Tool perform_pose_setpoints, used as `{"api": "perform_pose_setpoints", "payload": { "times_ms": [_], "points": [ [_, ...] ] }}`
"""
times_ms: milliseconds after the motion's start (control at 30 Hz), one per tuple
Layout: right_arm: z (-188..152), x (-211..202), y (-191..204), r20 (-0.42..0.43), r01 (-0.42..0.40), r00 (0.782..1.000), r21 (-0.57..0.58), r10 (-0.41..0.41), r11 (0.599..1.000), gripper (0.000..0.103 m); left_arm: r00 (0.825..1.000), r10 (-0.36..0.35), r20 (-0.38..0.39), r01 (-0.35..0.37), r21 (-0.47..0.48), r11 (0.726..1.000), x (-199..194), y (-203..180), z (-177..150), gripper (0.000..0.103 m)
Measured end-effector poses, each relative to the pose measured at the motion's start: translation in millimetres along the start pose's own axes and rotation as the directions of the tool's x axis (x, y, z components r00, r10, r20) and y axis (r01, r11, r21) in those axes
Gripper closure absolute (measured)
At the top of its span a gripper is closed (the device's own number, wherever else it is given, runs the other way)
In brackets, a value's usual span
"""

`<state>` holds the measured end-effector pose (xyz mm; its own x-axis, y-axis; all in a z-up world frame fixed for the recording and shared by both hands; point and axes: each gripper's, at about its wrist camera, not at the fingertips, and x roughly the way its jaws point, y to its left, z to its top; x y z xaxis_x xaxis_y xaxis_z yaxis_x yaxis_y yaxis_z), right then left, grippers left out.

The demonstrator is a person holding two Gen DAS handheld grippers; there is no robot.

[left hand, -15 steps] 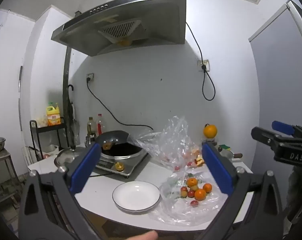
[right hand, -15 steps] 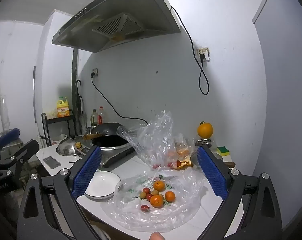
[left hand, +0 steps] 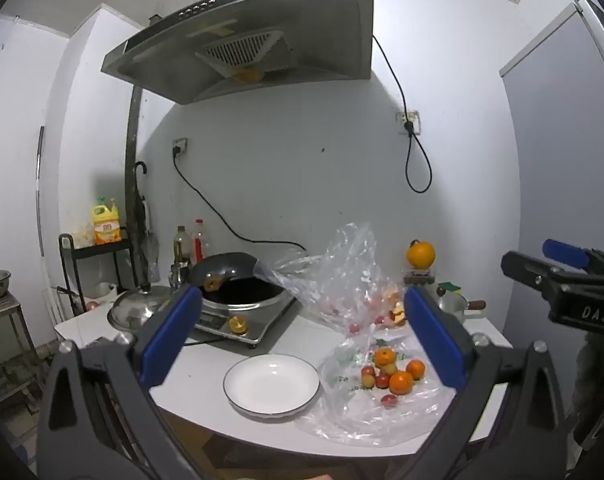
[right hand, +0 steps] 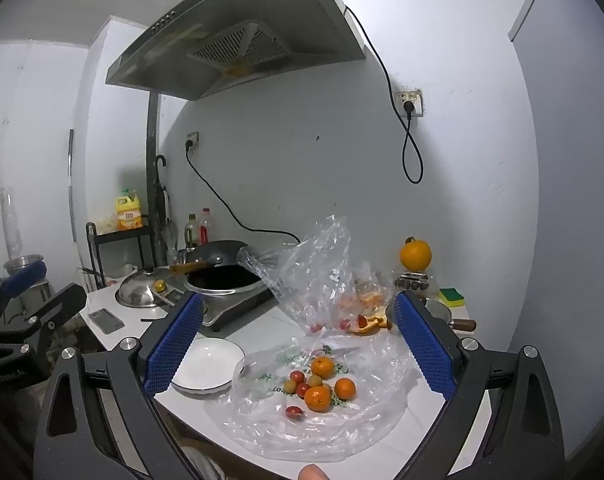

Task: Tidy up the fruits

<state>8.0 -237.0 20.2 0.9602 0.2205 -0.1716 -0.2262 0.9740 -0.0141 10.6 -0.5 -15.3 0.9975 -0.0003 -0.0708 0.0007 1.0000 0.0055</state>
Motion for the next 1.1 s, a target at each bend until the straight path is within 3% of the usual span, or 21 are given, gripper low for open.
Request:
{"api": "perform_pose_setpoints", "payload": {
  "times_ms": [1100],
  "points": [
    [0.9, 6.7, 2.2, -0.008, 0.001, 1.0, 0.007, -0.001, 1.0, 0.005, 1.0, -0.002, 0.001, 0.002, 0.017, 1.0, 0.6, -1.0, 10.6, 0.001]
  ]
}}
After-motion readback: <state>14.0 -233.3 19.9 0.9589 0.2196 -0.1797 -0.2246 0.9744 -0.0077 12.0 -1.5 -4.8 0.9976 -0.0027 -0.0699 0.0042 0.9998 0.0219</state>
